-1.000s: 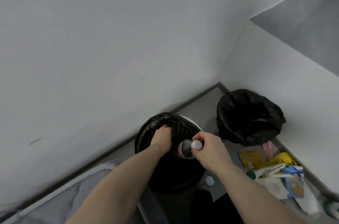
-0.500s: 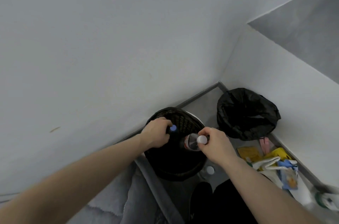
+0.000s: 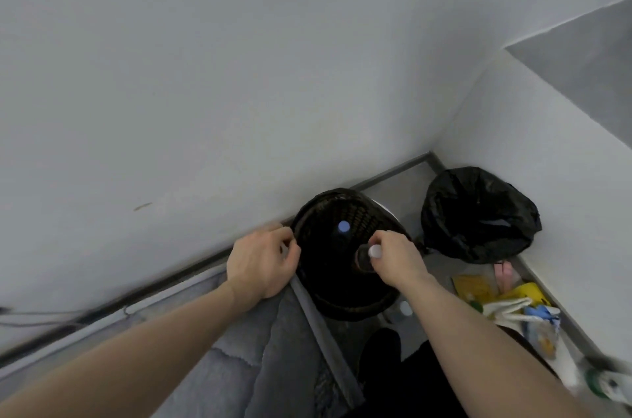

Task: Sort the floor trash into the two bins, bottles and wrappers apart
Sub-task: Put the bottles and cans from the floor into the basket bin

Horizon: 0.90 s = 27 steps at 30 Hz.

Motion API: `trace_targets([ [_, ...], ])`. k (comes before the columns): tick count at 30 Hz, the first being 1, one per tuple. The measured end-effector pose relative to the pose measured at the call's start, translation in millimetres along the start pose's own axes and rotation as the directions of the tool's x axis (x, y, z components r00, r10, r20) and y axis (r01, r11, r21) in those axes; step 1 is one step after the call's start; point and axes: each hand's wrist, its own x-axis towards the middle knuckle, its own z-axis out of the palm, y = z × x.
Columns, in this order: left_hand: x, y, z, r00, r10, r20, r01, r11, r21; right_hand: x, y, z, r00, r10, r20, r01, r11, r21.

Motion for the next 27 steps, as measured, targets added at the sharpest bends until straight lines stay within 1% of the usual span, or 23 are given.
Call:
trace_targets([
  [3,1.9,0.5,0.1,1.000,-0.001,0.006,0.001,1.000,0.003,10.4,-0.5,14.1,0.999,0.015,0.030,-0.014,0.999,-0.039],
  [6,7.1,-0.7,4.4,1.000,0.001,0.026,-0.002,0.999,0.041,25.5,1.3,25.4,0.998,0.028,0.058,-0.025,0.999,-0.036],
  [9,9.8,-4.0,9.1,0.999,-0.004,0.052,0.002,0.999,0.037,37.9,3.8,35.7,0.997,0.023,0.080,-0.020,0.999,-0.044],
  [17,12.7,-7.4,15.1,0.998,-0.016,0.055,0.014,0.999,0.047,68.6,10.1,55.1,0.995,0.012,0.098,-0.005,0.998,-0.067],
  [27,14.6,-5.8,17.0,0.998,-0.035,0.047,0.032,0.998,0.058,85.5,16.1,70.1,0.993,0.023,0.115,-0.016,0.998,-0.068],
])
